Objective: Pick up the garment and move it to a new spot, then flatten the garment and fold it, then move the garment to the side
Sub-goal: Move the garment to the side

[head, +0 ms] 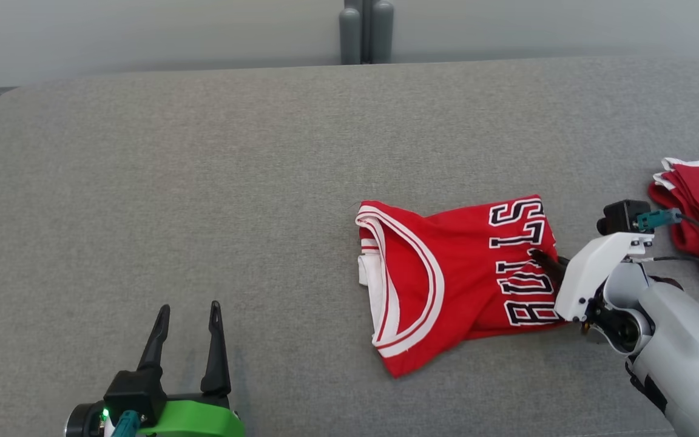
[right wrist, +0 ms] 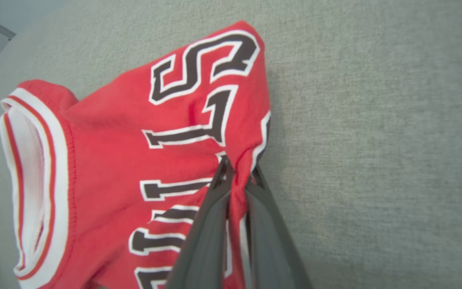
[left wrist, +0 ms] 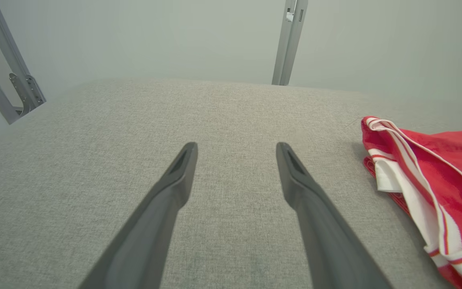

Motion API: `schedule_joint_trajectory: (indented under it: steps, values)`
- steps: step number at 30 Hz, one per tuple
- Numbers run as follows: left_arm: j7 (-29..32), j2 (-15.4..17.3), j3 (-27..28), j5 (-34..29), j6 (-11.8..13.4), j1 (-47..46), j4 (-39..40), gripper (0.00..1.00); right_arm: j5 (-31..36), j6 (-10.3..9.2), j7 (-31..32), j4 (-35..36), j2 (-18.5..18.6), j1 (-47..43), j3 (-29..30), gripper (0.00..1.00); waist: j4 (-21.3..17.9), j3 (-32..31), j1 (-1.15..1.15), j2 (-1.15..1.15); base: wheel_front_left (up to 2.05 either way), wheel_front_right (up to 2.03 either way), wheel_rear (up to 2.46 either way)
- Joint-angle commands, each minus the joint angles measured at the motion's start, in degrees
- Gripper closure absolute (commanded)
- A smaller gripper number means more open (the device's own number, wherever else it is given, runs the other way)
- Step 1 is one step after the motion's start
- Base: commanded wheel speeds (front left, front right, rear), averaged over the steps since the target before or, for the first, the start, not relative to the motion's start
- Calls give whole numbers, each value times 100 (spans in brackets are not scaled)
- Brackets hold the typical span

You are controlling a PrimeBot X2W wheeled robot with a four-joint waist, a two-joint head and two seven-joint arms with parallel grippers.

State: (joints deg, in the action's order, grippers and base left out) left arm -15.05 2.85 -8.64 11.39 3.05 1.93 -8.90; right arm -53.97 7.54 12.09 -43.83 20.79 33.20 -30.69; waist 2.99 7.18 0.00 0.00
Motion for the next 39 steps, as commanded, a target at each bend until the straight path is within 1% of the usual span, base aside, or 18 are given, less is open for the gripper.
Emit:
schedule_joint_trajectory:
  steps: [1,7,10,13,17,21,26,32,39]
  values:
    - [-16,12,28,-34,32,-80,29,0,-52,-11,-51,48,99,83,-32,100,-277,45,0,0,0,0,0]
    - [-16,12,53,-101,-21,-154,30,0,33,-10,-177,246,449,383,-317,100,-973,155,0,0,0,0,0]
    - [-16,13,39,-151,-47,-243,3,0,60,-9,-194,446,597,615,-463,100,-1251,201,0,0,0,0,0]
    - [-17,13,12,-174,-49,-309,-22,0,22,-9,-165,637,722,784,-529,100,-1383,227,0,0,0,0,0]
    - [-16,14,-45,-183,-15,-449,-18,0,-75,-9,61,1080,1046,1103,-640,100,-1539,305,0,0,0,0,0]
    - [-16,17,-68,-181,3,-528,-52,0,-185,-9,271,1402,1411,1385,-579,100,-1553,401,0,0,0,0,0]
    - [-16,16,-138,-120,25,-612,-96,0,-211,-9,529,1367,1742,1650,-418,100,-1451,519,0,0,0,0,0]
    - [-16,17,-159,-55,86,-635,-129,0,-228,-8,773,1237,1903,1940,-137,100,-1272,601,0,0,0,0,0]
    - [-16,16,-107,-43,117,-552,-123,0,-124,-9,1061,1158,1986,2070,89,100,-1182,599,0,0,0,0,0]
